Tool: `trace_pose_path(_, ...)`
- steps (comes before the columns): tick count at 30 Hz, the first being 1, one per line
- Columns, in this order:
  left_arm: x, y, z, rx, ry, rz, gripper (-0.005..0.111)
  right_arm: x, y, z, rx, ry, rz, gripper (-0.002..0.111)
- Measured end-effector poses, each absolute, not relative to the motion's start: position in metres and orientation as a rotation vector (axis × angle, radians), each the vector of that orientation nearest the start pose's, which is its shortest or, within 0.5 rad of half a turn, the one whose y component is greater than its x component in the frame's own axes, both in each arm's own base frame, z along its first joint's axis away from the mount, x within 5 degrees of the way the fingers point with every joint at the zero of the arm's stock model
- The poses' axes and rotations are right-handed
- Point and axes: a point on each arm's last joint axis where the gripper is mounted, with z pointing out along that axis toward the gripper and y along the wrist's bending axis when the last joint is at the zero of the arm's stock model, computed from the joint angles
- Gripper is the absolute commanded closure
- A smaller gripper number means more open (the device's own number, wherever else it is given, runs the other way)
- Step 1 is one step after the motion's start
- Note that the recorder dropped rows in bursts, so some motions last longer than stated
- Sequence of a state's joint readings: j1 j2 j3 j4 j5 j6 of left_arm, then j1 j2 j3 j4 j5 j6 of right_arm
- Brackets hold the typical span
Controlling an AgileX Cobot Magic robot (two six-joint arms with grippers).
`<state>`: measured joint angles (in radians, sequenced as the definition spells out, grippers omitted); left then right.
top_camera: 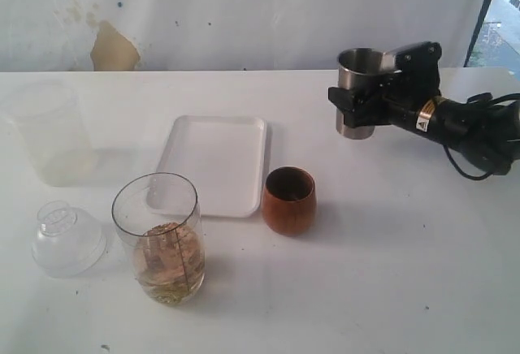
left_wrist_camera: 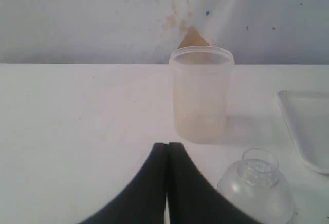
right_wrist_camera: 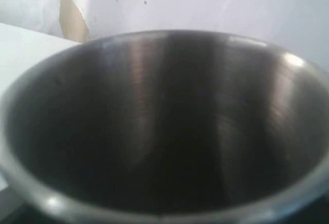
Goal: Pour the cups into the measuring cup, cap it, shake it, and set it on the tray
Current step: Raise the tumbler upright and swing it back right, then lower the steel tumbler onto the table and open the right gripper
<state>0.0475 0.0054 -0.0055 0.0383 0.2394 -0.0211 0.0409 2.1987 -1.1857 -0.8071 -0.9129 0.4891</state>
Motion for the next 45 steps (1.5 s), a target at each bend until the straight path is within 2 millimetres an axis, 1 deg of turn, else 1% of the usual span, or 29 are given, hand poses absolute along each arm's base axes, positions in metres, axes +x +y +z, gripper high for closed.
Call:
trace_pose_path(5,0.056,0.003,0.193,-0.034,1.723,0.055,0.107,0.447,0.073,0.106,-0.585,1.696,0.536,0.108)
trace_pose_path(7,0.056,0.003,0.193,-0.034,1.723,0.055,0.107,0.450,0.074,0.102,-0.605,1.699,0.545,0.108)
trace_pose_path(13,0.056,0.003,0.193,-0.034,1.723,0.055,0.107,0.448,0.082,0.099,-0.691,1.641,0.597,0.108)
trace_pose_path(15,0.056,0.003,0.193,-0.034,1.723,0.055,0.107,0.446,0.087,0.096,-0.719,1.609,0.623,0.108)
trace_pose_path(18,0.056,0.003,0.193,-0.034,1.723,0.055,0.107,0.445,0.093,0.088,-0.748,1.607,0.638,0.108)
trace_pose_path(23,0.056,0.003,0.193,-0.034,1.723,0.055,0.107,0.444,0.095,0.085,-0.756,1.608,0.648,0.108)
trace_pose_path(25,0.056,0.003,0.193,-0.034,1.723,0.055,0.107,0.444,0.095,0.085,-0.756,1.608,0.648,0.106)
trace_pose_path(27,0.056,0.003,0.193,-0.034,1.723,0.055,0.107,0.445,0.095,0.085,-0.756,1.609,0.646,0.100)
trace_pose_path(29,0.056,0.003,0.193,-0.034,1.723,0.055,0.107,0.445,0.095,0.084,-0.756,1.611,0.645,0.088)
trace_pose_path(31,0.056,0.003,0.193,-0.034,1.723,0.055,0.107,0.445,0.095,0.085,-0.756,1.609,0.644,0.073)
trace_pose_path(34,0.056,0.003,0.193,-0.034,1.723,0.055,0.107,0.445,0.095,0.085,-0.740,1.620,0.660,0.040)
trace_pose_path(36,0.056,0.003,0.193,-0.034,1.723,0.055,0.107,0.446,0.095,0.085,-0.717,1.633,0.681,0.024)
trace_pose_path(38,0.056,0.003,0.193,-0.034,1.723,0.055,0.107,0.446,0.095,0.085,-0.691,1.645,0.699,0.016)
trace_pose_path(39,0.056,0.003,0.193,-0.034,1.723,0.055,0.107,0.446,0.095,0.086,-0.677,1.647,0.708,0.014)
trace_pose_path(45,0.056,0.003,0.193,-0.034,1.723,0.055,0.107,0.446,0.095,0.086,-0.653,1.665,0.743,0.013)
